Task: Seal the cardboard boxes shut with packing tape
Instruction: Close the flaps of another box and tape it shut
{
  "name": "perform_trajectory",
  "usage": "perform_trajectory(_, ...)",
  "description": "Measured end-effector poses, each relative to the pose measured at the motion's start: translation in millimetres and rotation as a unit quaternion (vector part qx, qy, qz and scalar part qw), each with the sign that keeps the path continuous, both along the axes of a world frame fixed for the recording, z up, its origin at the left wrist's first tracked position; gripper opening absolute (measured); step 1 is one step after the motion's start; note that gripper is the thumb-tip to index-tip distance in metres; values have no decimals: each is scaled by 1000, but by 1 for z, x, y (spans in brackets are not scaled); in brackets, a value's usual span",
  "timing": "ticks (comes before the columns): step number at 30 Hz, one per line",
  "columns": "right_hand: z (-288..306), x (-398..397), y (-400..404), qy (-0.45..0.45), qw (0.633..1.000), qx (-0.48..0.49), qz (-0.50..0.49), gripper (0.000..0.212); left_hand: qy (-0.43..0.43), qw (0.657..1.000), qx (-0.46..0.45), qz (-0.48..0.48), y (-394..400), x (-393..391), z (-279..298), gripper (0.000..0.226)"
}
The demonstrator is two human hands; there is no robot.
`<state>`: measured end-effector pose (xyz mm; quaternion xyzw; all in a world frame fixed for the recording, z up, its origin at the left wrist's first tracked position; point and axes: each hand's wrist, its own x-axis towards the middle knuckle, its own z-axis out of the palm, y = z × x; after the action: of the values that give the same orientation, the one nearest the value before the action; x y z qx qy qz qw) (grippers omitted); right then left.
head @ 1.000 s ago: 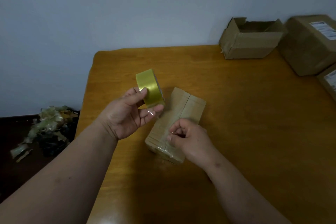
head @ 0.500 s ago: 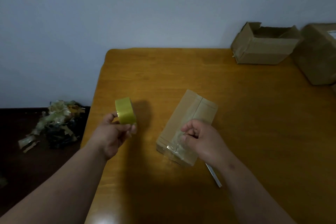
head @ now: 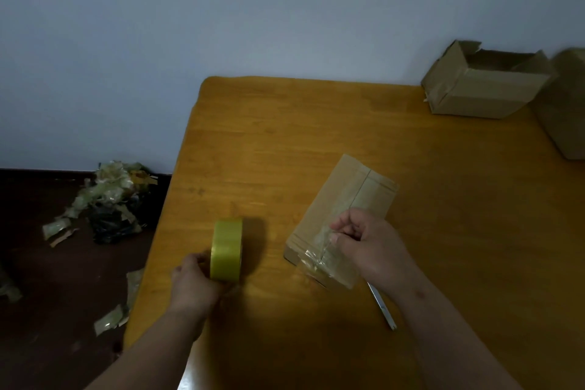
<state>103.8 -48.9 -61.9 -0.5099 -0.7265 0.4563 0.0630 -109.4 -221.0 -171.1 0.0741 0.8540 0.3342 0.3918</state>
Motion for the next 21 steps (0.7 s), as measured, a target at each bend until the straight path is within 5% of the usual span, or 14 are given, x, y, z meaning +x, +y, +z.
perform_trajectory(8,1,2,-2,0,1000,7,4,12,129,984,-118,-45,-19,-5,-22,36)
perform_trajectory(21,-6,4,-9,38,998,49,-13,15,188,954,-134,-190,-20,-8,-14,36)
